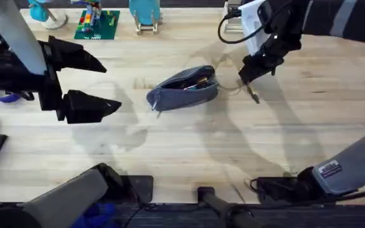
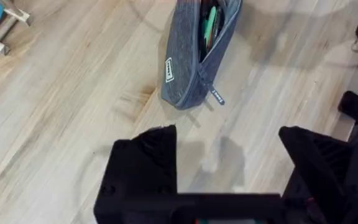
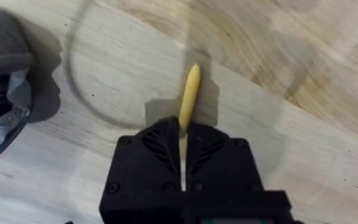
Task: Unzip the bag, pick up the pens from the table one at a time and place them inside, then zip the bag closed.
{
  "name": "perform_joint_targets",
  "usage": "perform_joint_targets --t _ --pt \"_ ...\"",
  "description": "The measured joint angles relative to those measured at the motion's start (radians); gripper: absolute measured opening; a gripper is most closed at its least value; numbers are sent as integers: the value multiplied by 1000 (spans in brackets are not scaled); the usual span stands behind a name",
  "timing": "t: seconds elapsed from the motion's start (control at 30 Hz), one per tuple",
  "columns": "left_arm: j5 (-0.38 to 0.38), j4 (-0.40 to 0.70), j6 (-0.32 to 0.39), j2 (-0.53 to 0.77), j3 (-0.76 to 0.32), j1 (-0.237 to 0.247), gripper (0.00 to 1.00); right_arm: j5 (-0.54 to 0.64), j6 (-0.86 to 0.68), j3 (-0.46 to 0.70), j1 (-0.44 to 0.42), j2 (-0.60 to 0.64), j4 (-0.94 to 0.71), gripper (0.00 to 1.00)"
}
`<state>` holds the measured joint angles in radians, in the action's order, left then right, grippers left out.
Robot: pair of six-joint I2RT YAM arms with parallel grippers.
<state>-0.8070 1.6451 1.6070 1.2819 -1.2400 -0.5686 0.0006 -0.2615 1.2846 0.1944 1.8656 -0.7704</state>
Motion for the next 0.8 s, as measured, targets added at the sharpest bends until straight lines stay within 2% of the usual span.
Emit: perform_joint_targets --t 0.23,0.6,0.8 --pt "0 0 0 0 0 0 995 0 0 18 -2 0 -23 32" --pt "0 0 0 0 0 0 995 -9 -10 193 -26 -54 -89 32" --pt "0 0 0 0 0 0 995 -49 -16 219 -23 -60 -93 32"
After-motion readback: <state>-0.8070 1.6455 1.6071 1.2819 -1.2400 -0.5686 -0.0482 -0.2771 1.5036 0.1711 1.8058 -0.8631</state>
